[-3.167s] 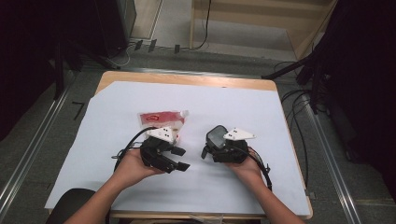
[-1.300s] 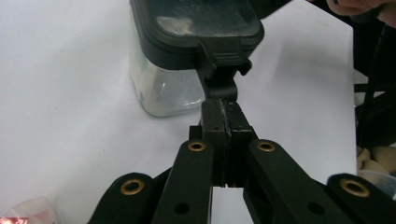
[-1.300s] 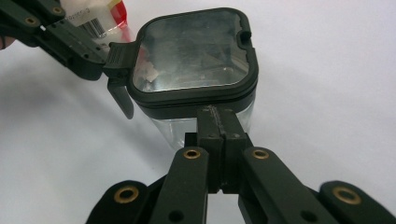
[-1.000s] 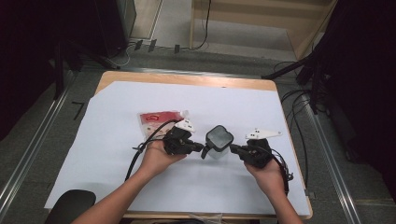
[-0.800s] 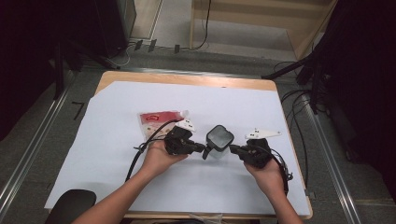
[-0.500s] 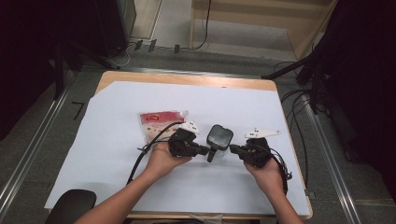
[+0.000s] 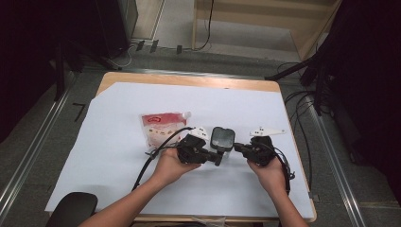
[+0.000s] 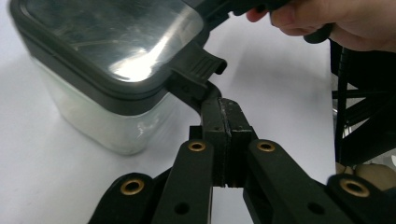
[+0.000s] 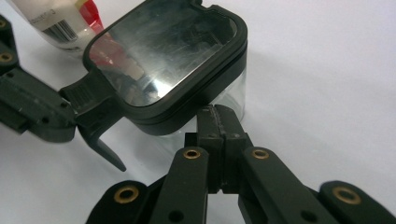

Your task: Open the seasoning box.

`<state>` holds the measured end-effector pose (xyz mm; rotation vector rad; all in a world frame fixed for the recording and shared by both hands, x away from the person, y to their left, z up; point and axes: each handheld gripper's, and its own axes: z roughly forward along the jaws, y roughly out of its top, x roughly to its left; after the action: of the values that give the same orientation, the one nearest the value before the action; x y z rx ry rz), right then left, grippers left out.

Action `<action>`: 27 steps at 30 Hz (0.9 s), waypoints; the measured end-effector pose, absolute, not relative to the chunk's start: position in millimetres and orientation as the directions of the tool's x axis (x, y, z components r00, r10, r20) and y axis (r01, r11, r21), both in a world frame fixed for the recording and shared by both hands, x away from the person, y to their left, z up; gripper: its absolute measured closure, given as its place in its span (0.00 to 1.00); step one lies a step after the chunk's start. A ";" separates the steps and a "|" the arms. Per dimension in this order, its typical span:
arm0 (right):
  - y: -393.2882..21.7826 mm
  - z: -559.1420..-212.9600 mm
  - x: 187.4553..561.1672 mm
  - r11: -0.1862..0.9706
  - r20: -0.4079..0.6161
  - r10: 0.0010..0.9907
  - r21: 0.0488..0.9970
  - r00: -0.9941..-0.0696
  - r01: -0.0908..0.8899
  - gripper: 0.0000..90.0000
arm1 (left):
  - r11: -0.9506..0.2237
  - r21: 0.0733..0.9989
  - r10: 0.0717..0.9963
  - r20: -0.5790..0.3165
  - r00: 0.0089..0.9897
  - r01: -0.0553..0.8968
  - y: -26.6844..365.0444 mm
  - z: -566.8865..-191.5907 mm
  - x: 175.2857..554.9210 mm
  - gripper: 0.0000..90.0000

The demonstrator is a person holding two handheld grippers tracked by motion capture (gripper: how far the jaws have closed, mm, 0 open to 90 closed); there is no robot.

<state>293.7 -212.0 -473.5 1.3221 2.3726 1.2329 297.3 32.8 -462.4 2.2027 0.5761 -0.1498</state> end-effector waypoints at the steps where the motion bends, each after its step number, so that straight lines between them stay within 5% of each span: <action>1: -211.9 -474.2 294.6 0.272 0.234 0.767 0.725 -0.598 0.633 1.00 | -0.548 0.704 0.354 -0.294 0.888 0.452 31.2 -462.5 296.5 1.00; 27: -220.5 -462.8 272.8 0.271 0.218 0.766 0.743 -0.605 0.612 1.00 | -0.552 0.678 0.355 -0.336 0.872 0.486 26.6 -470.8 299.2 1.00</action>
<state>272.8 -220.5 -462.8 1.2918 2.3518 1.2425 299.2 26.6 -470.8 2.2109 0.6044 -0.2019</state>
